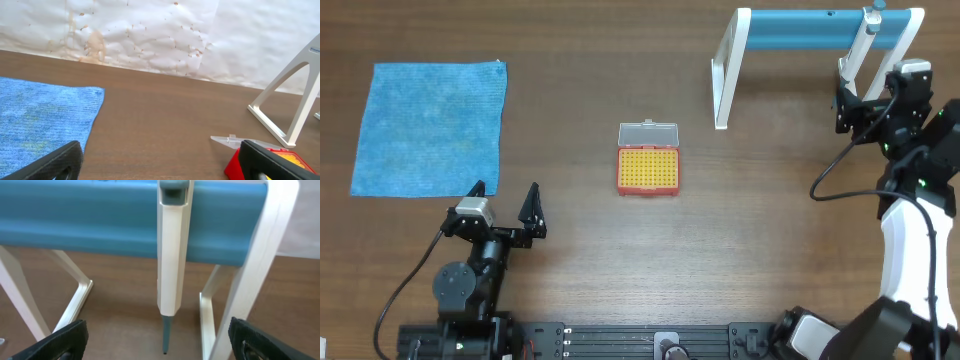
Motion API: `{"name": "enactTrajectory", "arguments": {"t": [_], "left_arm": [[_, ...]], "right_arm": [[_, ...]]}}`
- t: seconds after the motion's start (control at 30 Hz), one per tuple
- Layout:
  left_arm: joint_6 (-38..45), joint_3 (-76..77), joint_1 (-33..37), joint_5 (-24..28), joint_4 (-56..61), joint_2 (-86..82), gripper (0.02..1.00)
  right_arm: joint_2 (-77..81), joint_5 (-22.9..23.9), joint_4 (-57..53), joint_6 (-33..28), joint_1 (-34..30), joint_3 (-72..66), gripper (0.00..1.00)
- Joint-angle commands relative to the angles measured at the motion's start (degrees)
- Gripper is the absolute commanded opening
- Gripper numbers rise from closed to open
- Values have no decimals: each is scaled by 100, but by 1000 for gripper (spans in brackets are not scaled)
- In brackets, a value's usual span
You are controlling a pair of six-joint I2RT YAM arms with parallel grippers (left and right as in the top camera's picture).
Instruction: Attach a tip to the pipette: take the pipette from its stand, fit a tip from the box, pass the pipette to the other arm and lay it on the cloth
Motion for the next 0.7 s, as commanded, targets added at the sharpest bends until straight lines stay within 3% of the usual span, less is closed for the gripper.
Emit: {"name": "enactTrajectory", "arguments": {"t": [0.03,0.23,0.43,0.7], "left_arm": [[-90,-15,-17,-61,-28,-33,998],[-90,-15,-17,-59,-28,-33,998],[-90,-15,-17,-59,-28,-33,998],[-90,-15,-17,-59,-28,-33,996]], "right_arm": [[485,-131,575,374,118,140,925],[962,63,1405,741,286,140,923],[1270,649,1912,826,505,151,917],[1547,647,2048,872,535,299,829]]}}
